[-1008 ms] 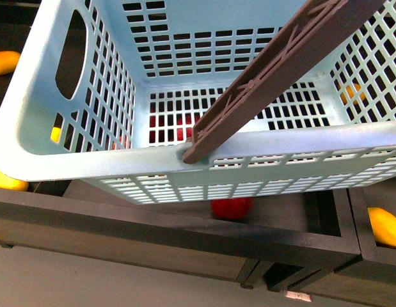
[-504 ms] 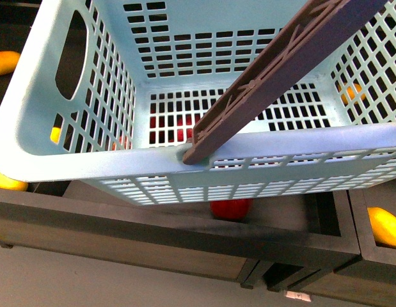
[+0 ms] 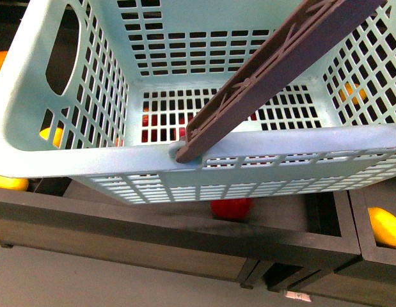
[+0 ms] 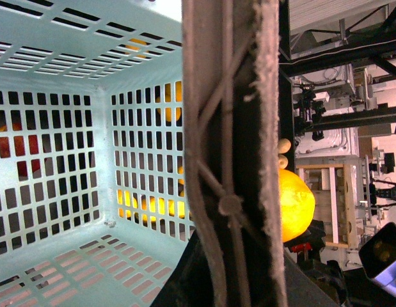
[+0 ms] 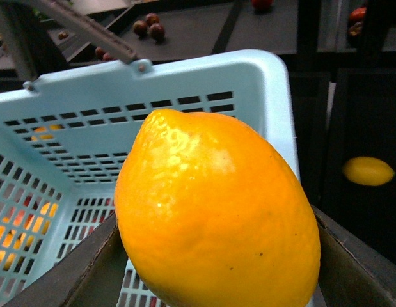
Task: Pick lemon and mango into basket
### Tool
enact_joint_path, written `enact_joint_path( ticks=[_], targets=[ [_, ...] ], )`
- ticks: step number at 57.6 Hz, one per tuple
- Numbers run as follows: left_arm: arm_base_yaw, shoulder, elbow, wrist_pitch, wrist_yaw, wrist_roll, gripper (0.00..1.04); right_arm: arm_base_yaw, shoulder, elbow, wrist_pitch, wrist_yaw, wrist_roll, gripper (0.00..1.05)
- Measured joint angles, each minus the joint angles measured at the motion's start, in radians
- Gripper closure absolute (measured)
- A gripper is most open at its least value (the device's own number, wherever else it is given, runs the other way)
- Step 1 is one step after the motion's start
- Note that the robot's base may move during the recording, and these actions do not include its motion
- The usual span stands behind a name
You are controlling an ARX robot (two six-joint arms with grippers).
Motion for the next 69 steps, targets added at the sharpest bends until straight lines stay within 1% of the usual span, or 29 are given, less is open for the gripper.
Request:
enact_joint_path(
  ticks=[5, 18, 21, 22, 28, 30, 36, 39, 41, 52, 59, 60, 62, 64, 66, 69],
  targets=[
    [0.000, 0.000, 0.000, 0.000, 0.000, 0.000, 1.00, 0.027, -0.008, -0.002, -0.002, 0.013, -0.003, 0.34],
    [0.000, 0.000, 0.000, 0.000, 0.003, -0.001, 1.00, 0.056, -0.009, -0.019, -0.002, 0.037, -0.003, 0.34],
    [0.000, 0.000, 0.000, 0.000, 0.002, -0.001, 1.00, 0.062, -0.009, -0.019, -0.001, 0.039, -0.005, 0.29],
    [0.000, 0.000, 0.000, 0.000, 0.002, -0.001, 1.00, 0.066, -0.009, -0.019, -0.001, 0.042, -0.005, 0.25],
    [0.000, 0.000, 0.000, 0.000, -0.001, 0.000, 1.00, 0.075, -0.009, -0.019, 0.001, 0.056, -0.005, 0.10],
    [0.000, 0.000, 0.000, 0.000, -0.001, 0.000, 1.00, 0.076, -0.009, -0.019, 0.001, 0.060, -0.005, 0.07],
    [0.000, 0.000, 0.000, 0.000, 0.002, 0.002, 1.00, 0.071, -0.013, -0.019, 0.001, 0.088, -0.002, 0.09],
    [0.000, 0.000, -0.002, 0.000, 0.000, 0.002, 1.00, 0.054, -0.022, -0.018, 0.006, 0.140, -0.001, 0.09],
    [0.000, 0.000, -0.002, 0.000, 0.002, 0.001, 1.00, 0.041, -0.026, -0.016, 0.005, 0.157, 0.002, 0.09],
    [0.000, 0.000, -0.002, 0.000, -0.002, 0.002, 1.00, -0.054, -0.067, 0.018, -0.041, 0.270, 0.036, 0.09],
    [0.000, 0.000, -0.002, 0.000, 0.002, 0.000, 1.00, -0.127, -0.130, 0.025, -0.119, 0.330, 0.039, 0.09],
    [0.000, 0.000, -0.002, 0.000, 0.002, 0.001, 1.00, -0.135, -0.138, 0.024, -0.124, 0.327, 0.038, 0.09],
    [0.000, 0.000, -0.002, 0.000, 0.002, 0.002, 1.00, -0.164, -0.160, 0.006, -0.093, 0.273, 0.011, 0.12],
    [0.000, 0.000, -0.002, 0.000, 0.001, -0.001, 1.00, -0.187, -0.190, -0.029, -0.018, 0.199, -0.031, 0.19],
    [0.000, 0.000, -0.002, 0.000, 0.002, -0.001, 1.00, -0.192, -0.212, -0.056, 0.027, 0.156, -0.056, 0.24],
    [0.000, 0.000, -0.002, 0.000, 0.000, -0.001, 1.00, -0.189, -0.240, -0.090, 0.061, 0.134, -0.081, 0.31]
  ],
)
